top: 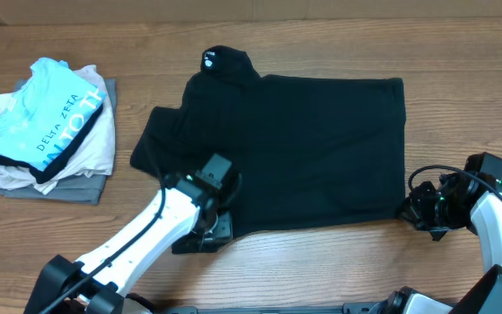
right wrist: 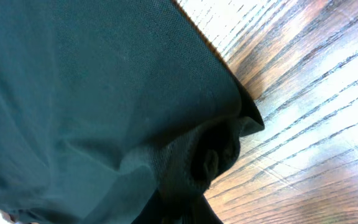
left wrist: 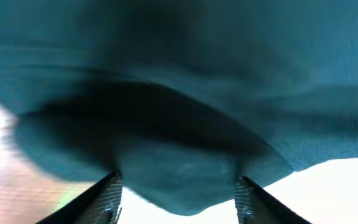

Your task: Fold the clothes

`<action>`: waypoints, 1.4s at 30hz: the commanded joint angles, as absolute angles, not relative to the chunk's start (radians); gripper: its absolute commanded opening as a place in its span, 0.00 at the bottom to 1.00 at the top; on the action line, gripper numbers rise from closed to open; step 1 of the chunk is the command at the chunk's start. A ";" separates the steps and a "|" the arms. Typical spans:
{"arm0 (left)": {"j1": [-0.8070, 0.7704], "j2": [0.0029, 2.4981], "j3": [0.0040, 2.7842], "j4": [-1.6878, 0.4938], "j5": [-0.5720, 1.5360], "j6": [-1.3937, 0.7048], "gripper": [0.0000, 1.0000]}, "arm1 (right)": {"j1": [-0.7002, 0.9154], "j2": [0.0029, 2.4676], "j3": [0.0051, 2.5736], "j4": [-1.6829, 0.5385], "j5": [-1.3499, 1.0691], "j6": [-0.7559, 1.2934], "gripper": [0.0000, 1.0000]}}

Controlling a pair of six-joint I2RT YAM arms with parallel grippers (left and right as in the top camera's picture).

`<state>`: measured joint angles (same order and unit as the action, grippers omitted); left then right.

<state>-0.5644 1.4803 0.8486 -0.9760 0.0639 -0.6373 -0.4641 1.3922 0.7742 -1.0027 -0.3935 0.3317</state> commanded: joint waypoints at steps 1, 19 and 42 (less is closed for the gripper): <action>-0.579 1.468 0.801 -0.950 0.103 -0.579 0.64 | -0.467 1.390 0.802 -0.997 -0.398 0.321 0.05; -0.453 1.468 0.891 -1.033 -0.070 -0.467 0.08 | -0.467 1.390 0.802 -0.890 -0.516 0.340 0.05; -0.378 1.476 0.924 -0.831 0.389 -0.103 0.33 | -0.466 1.390 0.802 -0.764 -0.526 0.423 0.05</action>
